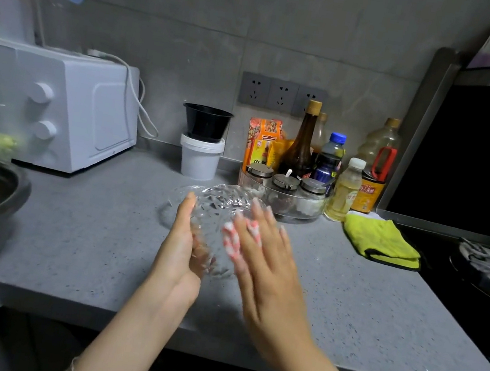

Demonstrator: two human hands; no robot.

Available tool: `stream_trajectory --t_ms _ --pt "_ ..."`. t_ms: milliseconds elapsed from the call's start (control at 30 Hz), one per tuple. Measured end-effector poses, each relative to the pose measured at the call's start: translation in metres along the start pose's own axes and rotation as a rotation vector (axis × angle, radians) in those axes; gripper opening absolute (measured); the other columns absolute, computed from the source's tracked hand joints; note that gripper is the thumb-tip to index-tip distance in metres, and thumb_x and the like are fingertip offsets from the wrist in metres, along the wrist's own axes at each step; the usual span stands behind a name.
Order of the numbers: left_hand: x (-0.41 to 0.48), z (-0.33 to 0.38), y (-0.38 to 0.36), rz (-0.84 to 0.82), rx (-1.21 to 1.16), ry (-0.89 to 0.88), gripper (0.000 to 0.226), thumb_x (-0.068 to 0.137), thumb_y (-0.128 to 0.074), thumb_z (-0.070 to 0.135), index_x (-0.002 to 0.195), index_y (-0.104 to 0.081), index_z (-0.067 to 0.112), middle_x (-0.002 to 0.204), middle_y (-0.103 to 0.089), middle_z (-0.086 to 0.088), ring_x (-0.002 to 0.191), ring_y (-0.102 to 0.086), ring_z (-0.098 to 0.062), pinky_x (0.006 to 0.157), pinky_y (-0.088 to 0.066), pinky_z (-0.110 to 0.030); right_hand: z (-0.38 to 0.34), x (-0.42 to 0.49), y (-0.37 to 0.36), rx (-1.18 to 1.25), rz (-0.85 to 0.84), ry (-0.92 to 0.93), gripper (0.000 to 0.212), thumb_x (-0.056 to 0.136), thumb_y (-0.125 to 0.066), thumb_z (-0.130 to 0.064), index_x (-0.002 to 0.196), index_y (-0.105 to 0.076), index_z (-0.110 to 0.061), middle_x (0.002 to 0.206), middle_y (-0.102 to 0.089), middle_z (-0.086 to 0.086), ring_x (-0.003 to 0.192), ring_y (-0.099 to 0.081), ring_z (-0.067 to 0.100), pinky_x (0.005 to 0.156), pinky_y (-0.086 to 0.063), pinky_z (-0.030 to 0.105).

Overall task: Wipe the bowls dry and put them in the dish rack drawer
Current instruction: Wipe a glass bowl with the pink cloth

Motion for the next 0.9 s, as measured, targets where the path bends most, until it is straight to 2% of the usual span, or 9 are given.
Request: stream_trajectory --t_ms 133,233,367,467,567,667,700,767,900 --pt "-0.002 -0.011 -0.005 -0.065 0.094 0.042 0.050 0.082 -0.053 0.063 0.091 -0.072 0.017 0.086 -0.075 -0.004 0.076 -0.072 -0.015 0.072 -0.052 -0.032 -0.016 0.007 -0.004 -0.135 0.021 0.140 0.047 0.101 -0.033 -0.034 0.146 -0.033 -0.021 0.155 -0.025 0.004 0.146 -0.017 0.019 0.118 -0.013 0.040" --pt "-0.008 -0.013 -0.015 -0.112 0.170 0.013 0.054 0.075 -0.052 0.066 0.098 -0.072 0.021 0.094 -0.075 -0.002 0.088 -0.071 -0.015 0.081 -0.052 -0.033 -0.001 0.028 0.005 -0.133 0.023 0.026 0.047 0.099 -0.029 -0.041 0.144 -0.039 -0.028 0.154 -0.031 -0.001 0.145 -0.016 0.013 0.119 -0.008 0.037" --pt "0.000 -0.023 -0.006 -0.060 0.181 0.053 0.064 0.065 -0.067 0.068 0.100 -0.068 0.014 0.107 -0.070 -0.003 0.095 -0.067 -0.022 0.094 -0.050 -0.044 0.041 0.038 0.010 0.271 -0.028 -0.232 0.047 0.096 -0.027 -0.054 0.124 -0.057 -0.031 0.121 -0.060 -0.013 0.113 -0.049 -0.005 0.099 -0.043 0.031" --pt "0.008 -0.035 0.005 -0.026 0.179 0.096 0.068 0.058 -0.073 0.071 0.097 -0.067 0.015 0.102 -0.067 -0.003 0.088 -0.065 -0.023 0.094 -0.051 -0.044 0.078 0.028 0.001 0.509 -0.070 -0.387 0.039 0.095 -0.035 -0.056 0.114 -0.062 -0.034 0.111 -0.067 -0.013 0.103 -0.060 0.000 0.089 -0.050 0.028" --pt "0.014 -0.035 0.013 0.003 0.125 0.079 0.049 0.075 -0.065 0.059 0.101 -0.067 0.017 0.095 -0.074 -0.002 0.089 -0.069 -0.022 0.090 -0.052 -0.042 0.116 0.003 0.000 0.388 -0.087 -0.514 0.042 0.091 -0.036 -0.054 0.110 -0.065 -0.030 0.104 -0.068 -0.012 0.092 -0.062 0.003 0.079 -0.049 0.020" --pt "0.024 -0.036 0.023 0.037 0.148 0.070 0.064 0.053 -0.075 0.072 0.090 -0.064 0.021 0.089 -0.065 0.000 0.085 -0.059 -0.021 0.097 -0.048 -0.044 0.145 -0.028 -0.005 0.098 -0.231 -0.503 0.052 0.091 -0.032 -0.060 0.096 -0.066 -0.022 0.084 -0.067 -0.008 0.077 -0.060 0.013 0.069 -0.050 0.033" --pt "0.024 -0.036 0.024 0.060 0.147 0.062 0.056 0.056 -0.074 0.071 0.081 -0.060 0.024 0.073 -0.062 0.001 0.072 -0.056 -0.020 0.083 -0.052 -0.036 0.152 -0.038 -0.011 0.026 -0.300 -0.503 0.052 0.092 -0.032 -0.059 0.097 -0.065 -0.020 0.089 -0.067 -0.004 0.080 -0.061 0.016 0.073 -0.050 0.038" --pt "0.025 -0.039 0.027 0.126 0.152 0.055 0.043 0.070 -0.069 0.062 0.066 -0.046 0.026 0.044 -0.040 0.010 0.050 -0.036 -0.010 0.054 -0.033 -0.023 0.163 -0.056 -0.023 -0.075 -0.430 -0.528 0.044 0.097 -0.034 -0.052 0.108 -0.064 -0.023 0.111 -0.066 0.001 0.099 -0.060 0.019 0.084 -0.048 0.037" --pt "0.019 -0.045 0.021 0.139 0.162 0.055 0.043 0.075 -0.066 0.059 0.063 -0.042 0.026 0.039 -0.032 0.012 0.047 -0.028 -0.009 0.051 -0.025 -0.024 0.164 -0.071 -0.030 -0.006 -0.509 -0.559 0.042 0.099 -0.037 -0.042 0.134 -0.051 -0.024 0.143 -0.046 0.002 0.138 -0.034 0.017 0.109 -0.027 0.029"
Point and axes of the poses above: each hand's wrist, its own x-axis towards the middle knuckle, its own y-axis out of the back of the hand, z = x × y, the point moved 8 cm from there along x, towards the middle knuckle
